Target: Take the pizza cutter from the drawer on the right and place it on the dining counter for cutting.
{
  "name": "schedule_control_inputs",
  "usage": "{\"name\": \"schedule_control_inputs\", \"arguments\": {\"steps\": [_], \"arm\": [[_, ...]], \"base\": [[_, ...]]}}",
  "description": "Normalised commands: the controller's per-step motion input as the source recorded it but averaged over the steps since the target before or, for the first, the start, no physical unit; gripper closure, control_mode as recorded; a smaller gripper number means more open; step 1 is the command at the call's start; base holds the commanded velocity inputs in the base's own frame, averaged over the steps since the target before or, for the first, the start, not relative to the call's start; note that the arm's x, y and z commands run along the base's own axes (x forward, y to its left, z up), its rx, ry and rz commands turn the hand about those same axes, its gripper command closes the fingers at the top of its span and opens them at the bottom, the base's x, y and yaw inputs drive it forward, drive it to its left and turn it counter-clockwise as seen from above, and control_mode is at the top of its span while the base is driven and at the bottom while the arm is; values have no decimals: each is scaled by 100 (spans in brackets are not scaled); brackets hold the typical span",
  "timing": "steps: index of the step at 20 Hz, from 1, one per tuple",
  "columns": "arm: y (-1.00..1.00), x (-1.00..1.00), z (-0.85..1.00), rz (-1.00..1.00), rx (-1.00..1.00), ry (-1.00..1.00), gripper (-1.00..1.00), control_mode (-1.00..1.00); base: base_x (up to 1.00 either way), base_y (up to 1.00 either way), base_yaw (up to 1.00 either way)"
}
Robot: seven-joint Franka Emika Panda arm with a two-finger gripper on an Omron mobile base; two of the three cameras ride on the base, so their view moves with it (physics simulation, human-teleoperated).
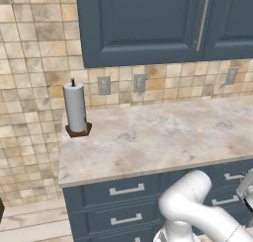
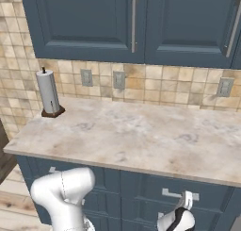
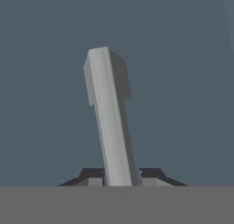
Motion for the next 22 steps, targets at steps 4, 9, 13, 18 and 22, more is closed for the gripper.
{"name": "schedule_control_inputs", "arguments": {"steps": [4,9,13,18,22], "arm": [[-13,-100,-6,-1,0,0,100,-100],[-11,-94,-1,0,0,1,100,-100],[-16,-85,-4,0,0,0,100,-100],[-18,-81,-9,0,0,0,100,-100],[-9,-77,-11,0,0,0,100,-100]], "base": [[0,0,0],[0,0,0],[0,0,0],[0,0,0],[0,0,0]]}}
